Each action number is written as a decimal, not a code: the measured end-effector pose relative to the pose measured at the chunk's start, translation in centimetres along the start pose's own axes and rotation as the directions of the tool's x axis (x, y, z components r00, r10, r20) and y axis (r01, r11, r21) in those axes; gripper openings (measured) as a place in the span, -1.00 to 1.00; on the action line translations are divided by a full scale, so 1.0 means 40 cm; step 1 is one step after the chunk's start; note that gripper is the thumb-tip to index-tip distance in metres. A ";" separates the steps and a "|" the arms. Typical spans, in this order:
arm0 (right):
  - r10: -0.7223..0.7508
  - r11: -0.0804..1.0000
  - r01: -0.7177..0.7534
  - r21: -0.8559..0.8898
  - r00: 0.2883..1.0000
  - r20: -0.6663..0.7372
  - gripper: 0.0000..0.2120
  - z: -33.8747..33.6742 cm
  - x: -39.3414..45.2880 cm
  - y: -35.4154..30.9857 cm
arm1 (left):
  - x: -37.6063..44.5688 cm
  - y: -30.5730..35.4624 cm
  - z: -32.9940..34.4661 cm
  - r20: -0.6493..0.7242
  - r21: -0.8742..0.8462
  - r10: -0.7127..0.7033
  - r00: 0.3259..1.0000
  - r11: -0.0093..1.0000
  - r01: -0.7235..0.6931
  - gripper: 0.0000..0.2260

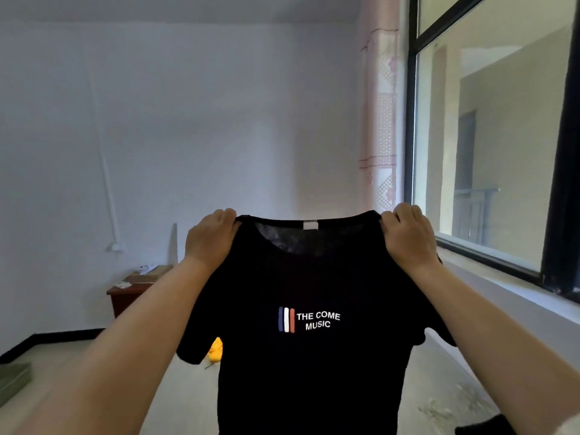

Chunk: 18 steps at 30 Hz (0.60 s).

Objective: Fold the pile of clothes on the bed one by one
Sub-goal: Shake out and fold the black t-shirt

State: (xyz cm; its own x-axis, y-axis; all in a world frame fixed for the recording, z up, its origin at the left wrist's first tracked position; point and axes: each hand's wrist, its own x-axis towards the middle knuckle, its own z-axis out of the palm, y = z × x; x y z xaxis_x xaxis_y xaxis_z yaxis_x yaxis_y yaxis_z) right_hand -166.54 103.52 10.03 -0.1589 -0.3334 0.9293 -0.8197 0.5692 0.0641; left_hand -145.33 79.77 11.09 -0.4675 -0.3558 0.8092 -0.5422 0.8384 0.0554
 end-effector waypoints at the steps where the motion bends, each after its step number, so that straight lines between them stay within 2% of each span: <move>1: -0.001 1.000 0.002 0.014 1.000 -0.027 -0.85 0.005 -0.034 0.000 | -0.036 -0.005 0.002 0.020 0.010 0.013 1.000 1.000 -0.013 -0.76; 3: 0.002 0.998 -0.001 0.061 1.000 -0.026 -0.71 0.008 -0.117 -0.013 | -0.120 -0.008 0.007 0.070 0.034 0.041 0.997 0.998 -0.043 -0.76; 5: -0.011 0.993 0.012 0.114 1.000 -0.006 -0.67 -0.003 -0.212 -0.034 | -0.212 0.000 -0.001 0.130 0.035 0.067 0.989 0.997 -0.072 -0.75; 8: -0.030 0.992 0.023 0.127 0.998 0.052 -0.67 -0.054 -0.340 -0.072 | -0.347 0.004 -0.040 0.162 0.047 0.214 0.963 0.973 -0.225 -0.56; 11: -0.092 0.992 0.086 0.092 0.994 0.058 -0.68 -0.133 -0.428 -0.112 | -0.461 -0.010 -0.090 0.050 0.037 0.370 0.928 0.927 -0.372 -0.36; 18: -0.140 0.985 0.150 0.082 0.984 -0.113 -0.69 -0.329 -0.512 -0.204 | -0.597 -0.069 -0.255 -0.099 0.128 0.410 0.907 0.909 -0.397 -0.43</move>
State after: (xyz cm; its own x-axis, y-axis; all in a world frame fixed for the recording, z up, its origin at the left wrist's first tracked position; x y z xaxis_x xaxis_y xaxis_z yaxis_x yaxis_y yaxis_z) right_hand -149.34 115.58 -4.76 0.0210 -0.3230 0.9462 -0.8767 0.4489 0.1727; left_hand -125.55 90.17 -2.41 -0.5769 0.0616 0.8145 -0.3971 0.8503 -0.3456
